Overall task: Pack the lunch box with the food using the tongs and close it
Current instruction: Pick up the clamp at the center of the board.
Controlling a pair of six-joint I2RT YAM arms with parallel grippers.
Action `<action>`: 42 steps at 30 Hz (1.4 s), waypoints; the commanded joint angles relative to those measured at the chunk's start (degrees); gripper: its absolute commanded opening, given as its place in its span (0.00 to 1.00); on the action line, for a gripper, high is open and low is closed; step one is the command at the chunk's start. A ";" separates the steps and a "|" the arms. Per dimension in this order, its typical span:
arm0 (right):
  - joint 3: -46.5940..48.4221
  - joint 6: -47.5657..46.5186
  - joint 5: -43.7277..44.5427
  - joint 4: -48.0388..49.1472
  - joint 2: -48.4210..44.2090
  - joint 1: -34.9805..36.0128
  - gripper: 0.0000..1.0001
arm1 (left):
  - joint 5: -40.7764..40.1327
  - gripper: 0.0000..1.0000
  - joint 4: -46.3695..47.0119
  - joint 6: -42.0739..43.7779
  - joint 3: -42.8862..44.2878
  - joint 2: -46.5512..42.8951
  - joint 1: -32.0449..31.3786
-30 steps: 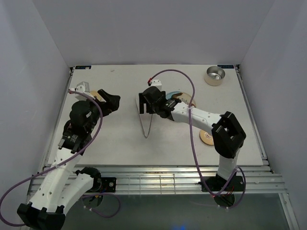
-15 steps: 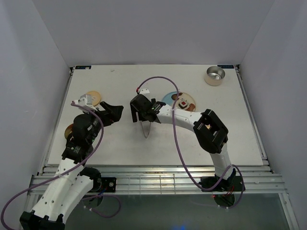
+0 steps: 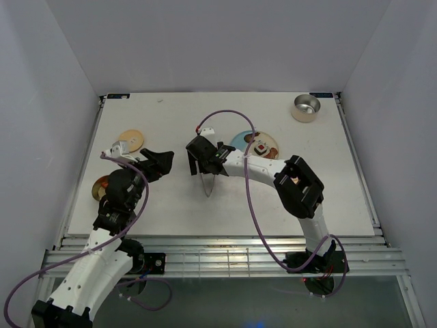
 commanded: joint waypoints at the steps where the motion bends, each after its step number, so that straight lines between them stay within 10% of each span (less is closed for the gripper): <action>1: -1.02 1.39 2.17 0.99 0.81 -0.05 0.90 | -2.88 0.98 2.54 -0.53 -0.04 -0.59 0.05; 42: 2.31 3.50 5.43 6.09 7.23 -0.05 0.95 | -6.58 0.98 2.10 0.43 -3.38 -7.54 0.05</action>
